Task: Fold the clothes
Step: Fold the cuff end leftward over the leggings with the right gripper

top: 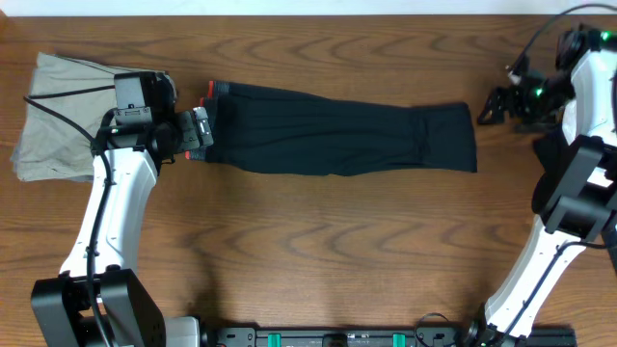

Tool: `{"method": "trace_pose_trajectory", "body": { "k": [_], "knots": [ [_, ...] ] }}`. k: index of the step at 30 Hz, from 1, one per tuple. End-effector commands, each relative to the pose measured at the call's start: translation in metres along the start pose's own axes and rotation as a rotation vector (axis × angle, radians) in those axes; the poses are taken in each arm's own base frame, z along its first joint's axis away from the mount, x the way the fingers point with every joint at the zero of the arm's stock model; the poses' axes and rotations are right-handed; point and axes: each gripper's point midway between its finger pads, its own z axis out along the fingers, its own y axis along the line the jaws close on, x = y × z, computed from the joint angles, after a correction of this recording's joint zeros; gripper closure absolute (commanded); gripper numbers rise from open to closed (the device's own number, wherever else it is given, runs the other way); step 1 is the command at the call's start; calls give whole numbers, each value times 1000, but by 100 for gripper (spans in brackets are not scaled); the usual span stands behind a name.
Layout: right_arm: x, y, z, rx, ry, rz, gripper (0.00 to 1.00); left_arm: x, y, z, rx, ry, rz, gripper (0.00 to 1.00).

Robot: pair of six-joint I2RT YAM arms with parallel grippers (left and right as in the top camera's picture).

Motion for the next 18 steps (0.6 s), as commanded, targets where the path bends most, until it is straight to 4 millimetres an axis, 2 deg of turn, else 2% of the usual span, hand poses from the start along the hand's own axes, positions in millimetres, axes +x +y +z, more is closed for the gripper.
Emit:
{"method": "trace_pose_trajectory", "body": {
  "k": [1, 7, 13, 18],
  "knots": [
    [4, 9, 18, -125, -19, -60, 12, 1, 0, -1, 2, 3, -13, 2],
    [13, 3, 49, -149, -9, -51, 15, 3, 0, -1, 1, 11, -13, 2],
    [15, 10, 69, -231, -42, -49, 15, 3, 0, -1, 1, 10, -13, 2],
    [26, 11, 85, -254, -28, -39, 18, 3, 0, -1, 1, 9, -13, 2]
  ]
}}
